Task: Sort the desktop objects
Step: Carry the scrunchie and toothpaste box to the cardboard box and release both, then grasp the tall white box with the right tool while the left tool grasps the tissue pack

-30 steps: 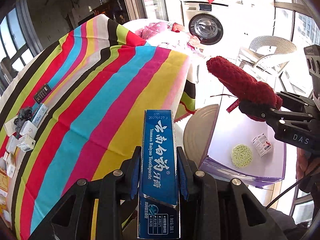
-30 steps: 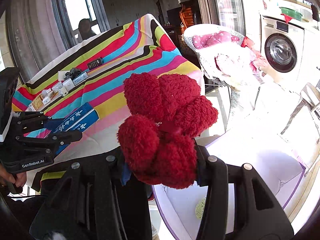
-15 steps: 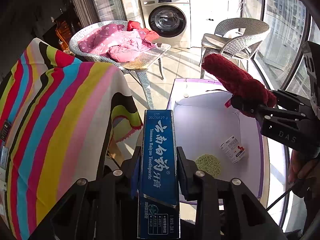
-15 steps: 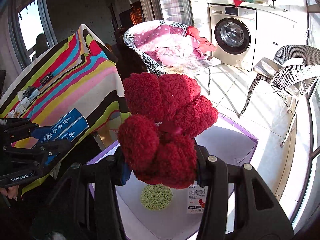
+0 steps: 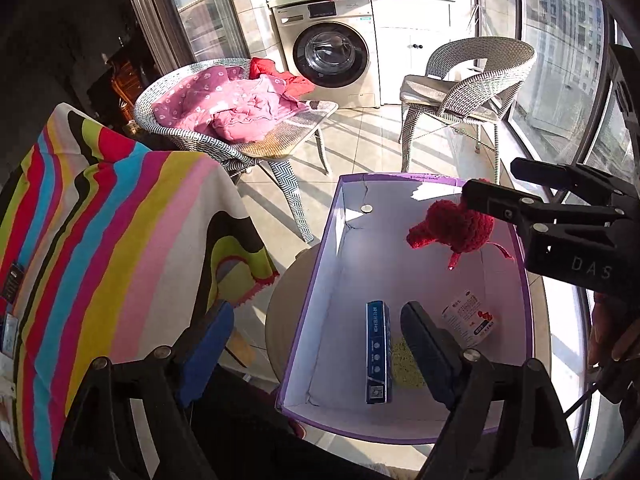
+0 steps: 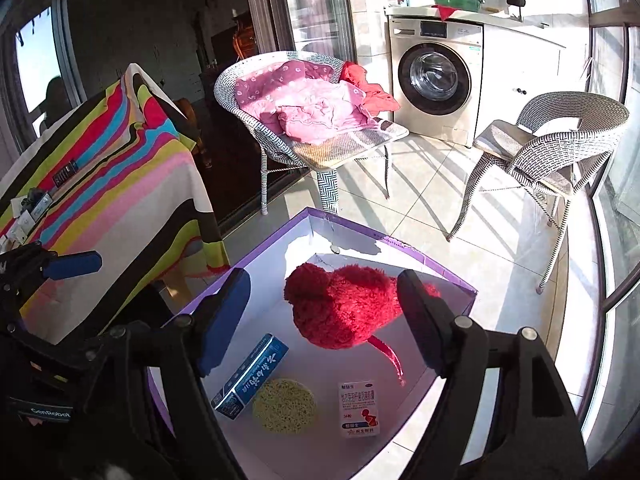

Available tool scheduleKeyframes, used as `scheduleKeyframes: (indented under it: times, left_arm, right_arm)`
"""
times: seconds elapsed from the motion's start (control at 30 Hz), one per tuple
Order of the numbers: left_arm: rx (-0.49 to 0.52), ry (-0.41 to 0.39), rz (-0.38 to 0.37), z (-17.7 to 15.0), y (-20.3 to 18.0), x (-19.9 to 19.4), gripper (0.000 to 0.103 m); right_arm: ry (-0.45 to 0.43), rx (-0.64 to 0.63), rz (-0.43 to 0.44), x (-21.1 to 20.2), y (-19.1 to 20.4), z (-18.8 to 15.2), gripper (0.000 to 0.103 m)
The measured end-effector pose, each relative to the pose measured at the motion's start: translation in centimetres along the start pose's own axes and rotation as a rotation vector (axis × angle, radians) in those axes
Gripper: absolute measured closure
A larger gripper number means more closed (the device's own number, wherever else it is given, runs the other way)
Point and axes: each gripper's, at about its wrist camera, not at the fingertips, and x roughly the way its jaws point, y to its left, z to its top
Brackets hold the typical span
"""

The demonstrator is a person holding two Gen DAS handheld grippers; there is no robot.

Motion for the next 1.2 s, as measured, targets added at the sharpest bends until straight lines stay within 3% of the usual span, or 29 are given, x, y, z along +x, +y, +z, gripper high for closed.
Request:
scheduleKeyframes:
  times: [0.33, 0.5, 0.77, 0.9, 1.07, 1.2]
  left_arm:
    - [-0.076, -0.028, 0.129, -4.3, 6.4, -3.6, 0.017]
    - [-0.263, -0.018, 0.163, -9.0, 12.5, -6.1, 0.017]
    - [-0.663, 0.019, 0.308, -18.9, 24.2, -10.7, 0.017]
    - [-0.763, 0.017, 0.444, -23.7, 29.5, -14.1, 0.017]
    - [-0.847, 0.098, 0.585, -28.2, 37.0, -15.4, 0.015]
    - [-0.926, 0.121, 0.578, -30.2, 42.6, -14.8, 0.015]
  right_arm:
    - [-0.004, -0.127, 0.096, -0.7, 6.9, 1.5, 0.021]
    - [-0.007, -0.24, 0.199, -1.0, 13.2, 1.8, 0.02]
    - [0.027, -0.468, 0.432, 0.0, 26.8, 0.9, 0.017]
    - [0.092, -0.591, 0.572, 1.8, 34.5, 0.2, 0.017]
    - [0.169, -0.765, 0.654, 4.9, 44.2, -1.0, 0.017]
    - [0.247, -0.821, 0.721, 8.0, 50.3, -0.7, 0.017]
